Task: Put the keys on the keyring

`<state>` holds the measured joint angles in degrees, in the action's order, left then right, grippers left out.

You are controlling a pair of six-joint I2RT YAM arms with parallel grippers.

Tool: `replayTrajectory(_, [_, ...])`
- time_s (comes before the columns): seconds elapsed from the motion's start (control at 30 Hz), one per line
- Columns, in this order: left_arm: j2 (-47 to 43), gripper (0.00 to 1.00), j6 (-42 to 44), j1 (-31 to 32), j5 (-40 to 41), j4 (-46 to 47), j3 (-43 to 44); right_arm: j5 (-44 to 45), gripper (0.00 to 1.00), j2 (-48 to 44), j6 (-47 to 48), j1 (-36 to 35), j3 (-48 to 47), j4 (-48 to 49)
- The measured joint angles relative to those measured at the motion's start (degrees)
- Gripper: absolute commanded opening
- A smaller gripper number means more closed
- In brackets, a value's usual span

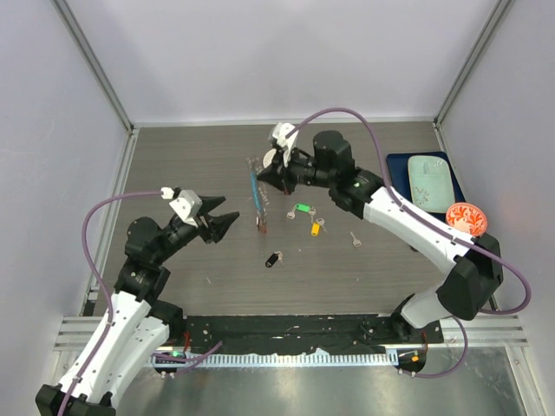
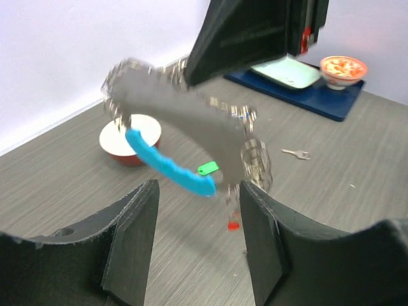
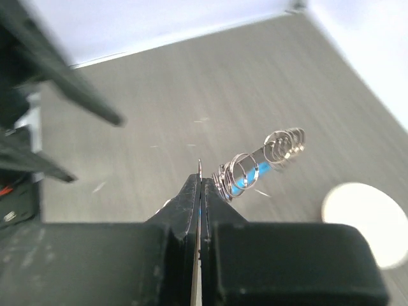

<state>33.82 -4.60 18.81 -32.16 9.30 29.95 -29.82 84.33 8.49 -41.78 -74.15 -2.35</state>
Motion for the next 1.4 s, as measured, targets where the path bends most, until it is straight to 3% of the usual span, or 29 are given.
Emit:
replayTrajectory(0.1, [-1.57, 0.59, 1.42, -0.02, 4.48, -3.30, 0.11, 7.78, 0.01, 0.63, -0.59, 1.73, -3.52, -4.24])
replayTrajectory(0.23, [-2.40, 0.61, 2.43, -0.02, 7.85, -5.90, 0.28, 6.40, 0.01, 3.06, -0.46, 3.56, -7.82, -11.15])
replayTrajectory(0.33, [-2.34, 0.64, 2.80, -0.02, 8.55, -7.13, 0.98, 10.45, 0.01, 3.37, -0.48, 2.86, -8.00, -14.60])
replayTrajectory(0.6, [0.66, 0.73, 3.45, -0.02, 5.38, -7.43, 2.36, 6.23, 0.01, 3.67, 2.67, 1.60, -6.23, -16.04])
replayTrajectory(0.83, [7.76, 0.76, 3.61, -0.02, -3.02, -7.39, 5.99, -2.75, 0.01, 2.32, 8.92, 1.40, -1.77, -15.65])
replayTrajectory(1.2, [15.63, 0.63, 8.76, -0.02, -17.42, -7.93, 12.70, -12.41, 0.01, 0.02, 16.09, 1.40, 0.57, -15.23])
replayTrajectory(1.4, [18.12, 0.56, 11.32, -0.02, -20.92, -9.35, 13.07, -14.40, 0.01, 0.02, 16.90, 1.40, 0.61, -15.21])
